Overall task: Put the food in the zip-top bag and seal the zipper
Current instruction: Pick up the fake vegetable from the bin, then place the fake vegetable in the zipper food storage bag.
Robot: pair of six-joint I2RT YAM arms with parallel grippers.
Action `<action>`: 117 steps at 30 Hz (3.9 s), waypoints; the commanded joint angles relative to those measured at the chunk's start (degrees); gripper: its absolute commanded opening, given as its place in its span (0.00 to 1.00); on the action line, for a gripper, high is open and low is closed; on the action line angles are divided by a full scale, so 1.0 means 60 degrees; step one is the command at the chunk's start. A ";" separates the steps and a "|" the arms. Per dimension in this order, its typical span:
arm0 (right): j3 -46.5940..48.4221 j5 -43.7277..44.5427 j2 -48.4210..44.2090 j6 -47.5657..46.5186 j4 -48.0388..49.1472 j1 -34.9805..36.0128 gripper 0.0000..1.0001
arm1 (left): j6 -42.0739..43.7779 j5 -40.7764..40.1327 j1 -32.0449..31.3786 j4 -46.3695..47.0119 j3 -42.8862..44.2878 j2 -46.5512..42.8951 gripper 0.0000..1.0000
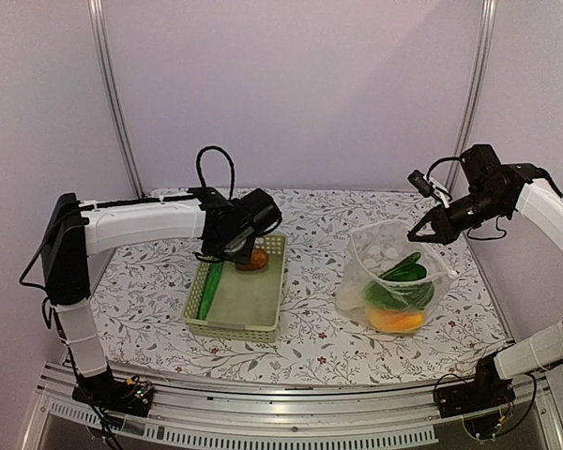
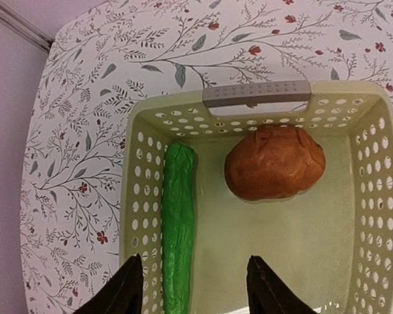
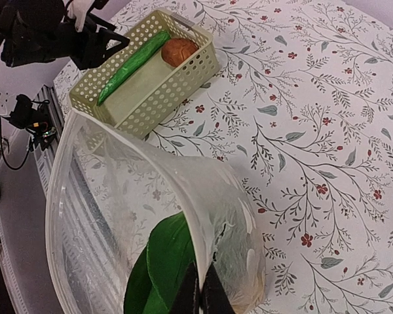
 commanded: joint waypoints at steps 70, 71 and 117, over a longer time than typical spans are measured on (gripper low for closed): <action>-0.0060 -0.0134 0.0003 -0.0069 0.0098 0.0024 0.00 | 0.2464 0.0818 -0.0838 0.1060 0.2745 -0.0457 0.00; -0.0044 -0.0123 0.0003 -0.0056 0.0090 0.0032 0.00 | 0.2872 0.0801 -0.1124 0.1580 0.2766 -0.0618 0.00; -0.0049 -0.0003 -0.0291 -0.0101 -0.0052 0.0030 0.00 | 0.9872 0.8341 -0.3382 1.2326 0.3434 0.2394 0.00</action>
